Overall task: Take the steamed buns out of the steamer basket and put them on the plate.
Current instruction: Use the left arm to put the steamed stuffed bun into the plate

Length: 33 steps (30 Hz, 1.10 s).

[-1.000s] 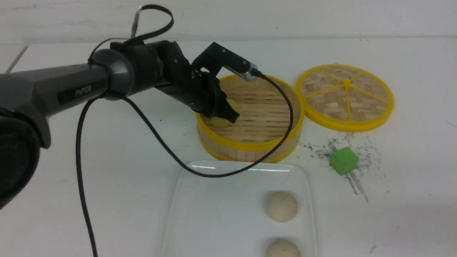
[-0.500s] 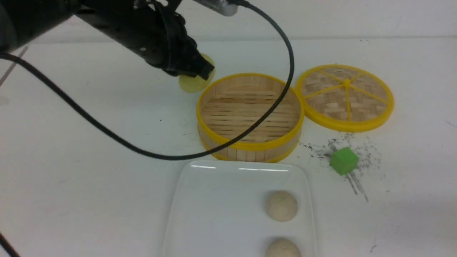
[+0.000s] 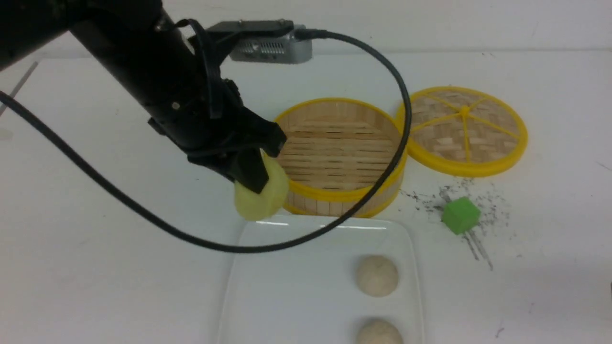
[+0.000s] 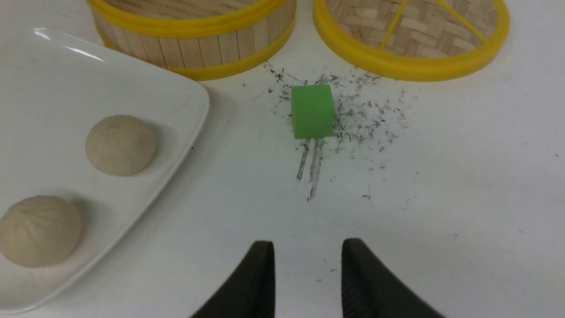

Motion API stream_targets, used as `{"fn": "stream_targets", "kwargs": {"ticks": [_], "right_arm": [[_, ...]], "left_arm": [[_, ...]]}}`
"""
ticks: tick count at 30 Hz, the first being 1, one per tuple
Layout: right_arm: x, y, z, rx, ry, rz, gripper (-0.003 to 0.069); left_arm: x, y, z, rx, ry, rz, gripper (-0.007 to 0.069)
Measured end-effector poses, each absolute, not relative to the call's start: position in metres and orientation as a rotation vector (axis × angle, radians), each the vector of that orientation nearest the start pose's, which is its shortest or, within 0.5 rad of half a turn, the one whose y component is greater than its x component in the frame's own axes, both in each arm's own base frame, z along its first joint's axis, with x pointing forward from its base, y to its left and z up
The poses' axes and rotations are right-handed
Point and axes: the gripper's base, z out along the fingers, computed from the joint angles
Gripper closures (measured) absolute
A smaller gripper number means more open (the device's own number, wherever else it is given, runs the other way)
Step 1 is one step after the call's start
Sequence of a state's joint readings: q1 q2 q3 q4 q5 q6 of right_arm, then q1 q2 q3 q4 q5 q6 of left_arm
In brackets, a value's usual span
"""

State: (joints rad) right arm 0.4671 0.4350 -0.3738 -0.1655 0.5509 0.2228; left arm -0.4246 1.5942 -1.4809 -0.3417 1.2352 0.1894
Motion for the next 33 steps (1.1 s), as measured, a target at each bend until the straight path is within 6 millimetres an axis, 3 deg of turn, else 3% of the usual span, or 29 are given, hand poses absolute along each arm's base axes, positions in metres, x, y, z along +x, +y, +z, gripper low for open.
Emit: {"fn": "stream_targets", "kwargs": {"ticks": [5,9,12,24,33], "right_arm": [[0.083,0.033,0.261,-0.35,2.067,0.242,0.0417],[0.083,0.033,0.26,-0.347,2.069,0.248,0.0417],[0.083,0.033,0.26,-0.346,2.069,0.251,0.0417],[0.083,0.033,0.26,-0.345,2.07,0.252,0.0417],[0.083,0.033,0.26,-0.344,2.07,0.254,0.0417]], "left_arm": [[0.274,-0.157,0.304,0.764,2.845,-0.546,0.0602],[0.259,-0.149,0.263,0.775,2.982,-0.514,0.0602],[0.254,-0.146,0.245,0.775,2.993,-0.513,0.0602],[0.256,-0.158,0.236,0.761,2.869,-0.697,0.06],[0.267,-0.163,0.201,0.758,2.979,-0.7,0.0599]]}}
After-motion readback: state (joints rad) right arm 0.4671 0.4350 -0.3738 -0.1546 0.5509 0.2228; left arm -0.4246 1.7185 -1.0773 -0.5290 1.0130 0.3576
